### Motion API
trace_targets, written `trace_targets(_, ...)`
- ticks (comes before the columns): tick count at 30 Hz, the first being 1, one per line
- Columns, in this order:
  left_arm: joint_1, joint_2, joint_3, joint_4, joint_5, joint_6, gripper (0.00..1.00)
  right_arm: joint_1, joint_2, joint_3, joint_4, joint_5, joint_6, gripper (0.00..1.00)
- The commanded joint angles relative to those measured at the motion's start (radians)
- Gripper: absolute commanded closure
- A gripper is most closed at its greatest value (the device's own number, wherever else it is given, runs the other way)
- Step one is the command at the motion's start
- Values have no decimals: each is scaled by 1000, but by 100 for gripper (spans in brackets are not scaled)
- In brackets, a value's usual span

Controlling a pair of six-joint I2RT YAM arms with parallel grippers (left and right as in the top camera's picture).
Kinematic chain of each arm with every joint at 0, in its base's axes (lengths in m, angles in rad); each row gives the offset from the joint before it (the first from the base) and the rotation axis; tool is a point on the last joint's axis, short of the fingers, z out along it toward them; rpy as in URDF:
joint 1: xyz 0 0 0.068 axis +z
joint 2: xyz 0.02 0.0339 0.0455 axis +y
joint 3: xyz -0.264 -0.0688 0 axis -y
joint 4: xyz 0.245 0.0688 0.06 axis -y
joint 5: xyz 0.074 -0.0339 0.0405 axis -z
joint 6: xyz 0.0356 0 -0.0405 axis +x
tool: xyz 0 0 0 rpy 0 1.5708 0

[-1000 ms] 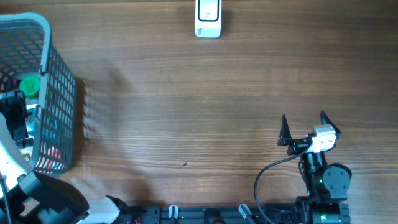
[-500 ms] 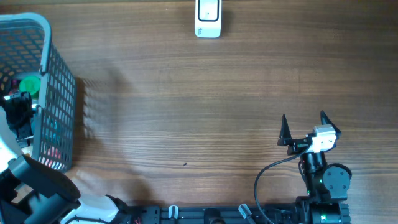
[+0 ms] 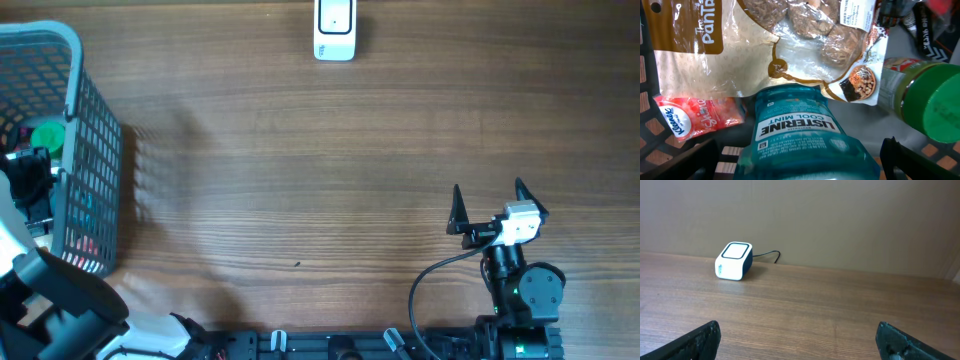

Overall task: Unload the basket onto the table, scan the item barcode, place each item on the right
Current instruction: 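Lower the left gripper onto the teal Listerine bottle and grasp it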

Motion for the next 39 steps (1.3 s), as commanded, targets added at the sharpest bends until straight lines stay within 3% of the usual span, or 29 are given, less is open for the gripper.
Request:
trace_targets(1,5,43,-7,-1,10,1,3,2,-8,-1,3,10,-8,0)
trace_targets(5,5,44,-7,-2,9,5,13,2,-8,-1,3,10,-8,0)
trace_targets(9,5,44,-7,-9,10,6,30,2,-8,-1,3,10,-8,0)
trace_targets(14,5,43,-7,-26,9,6,36,2,-8,-1,3,10,-8,0)
trace_targets(19,5,43,7,-53,9,7,48,2,-8,-1,3,10,-8,0)
trace_targets(39,5,-50,381,-293,8,89,46,2,-8,-1,3,10,-7,0)
